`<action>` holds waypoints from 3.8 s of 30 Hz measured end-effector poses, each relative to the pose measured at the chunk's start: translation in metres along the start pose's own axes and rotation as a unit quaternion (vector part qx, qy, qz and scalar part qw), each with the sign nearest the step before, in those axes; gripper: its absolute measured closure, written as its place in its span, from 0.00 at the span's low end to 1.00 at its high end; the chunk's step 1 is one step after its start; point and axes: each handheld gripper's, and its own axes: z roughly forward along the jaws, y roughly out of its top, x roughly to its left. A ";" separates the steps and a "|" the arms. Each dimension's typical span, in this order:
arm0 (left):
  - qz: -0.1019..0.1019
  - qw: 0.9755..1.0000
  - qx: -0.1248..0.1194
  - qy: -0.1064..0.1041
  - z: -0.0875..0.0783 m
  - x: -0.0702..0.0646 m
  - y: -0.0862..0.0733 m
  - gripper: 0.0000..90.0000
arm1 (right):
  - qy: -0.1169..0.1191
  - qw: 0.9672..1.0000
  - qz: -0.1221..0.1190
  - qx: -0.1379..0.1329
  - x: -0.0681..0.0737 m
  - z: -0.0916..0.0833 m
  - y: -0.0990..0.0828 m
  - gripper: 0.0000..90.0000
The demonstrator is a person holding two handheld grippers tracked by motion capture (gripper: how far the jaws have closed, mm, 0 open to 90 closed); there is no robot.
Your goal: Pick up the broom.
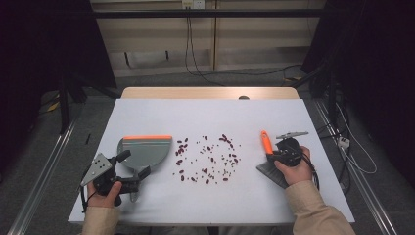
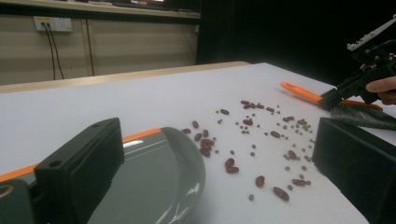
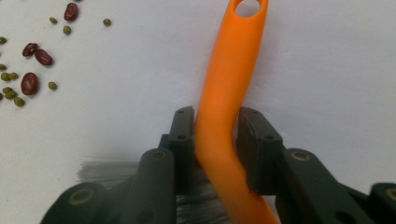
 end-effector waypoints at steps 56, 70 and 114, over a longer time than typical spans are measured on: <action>0.030 0.997 0.046 -0.059 0.069 -0.067 0.064 0.05 | 0.088 0.957 0.035 -0.274 0.036 -0.072 0.022 0.79; -0.004 0.995 0.051 -0.090 0.107 -0.091 0.075 0.06 | 0.117 0.949 0.014 -0.291 0.079 -0.065 0.040 0.79; -0.034 0.986 0.090 -0.138 0.143 -0.093 0.068 0.95 | 0.205 0.926 -0.029 -0.317 0.125 -0.043 0.061 0.56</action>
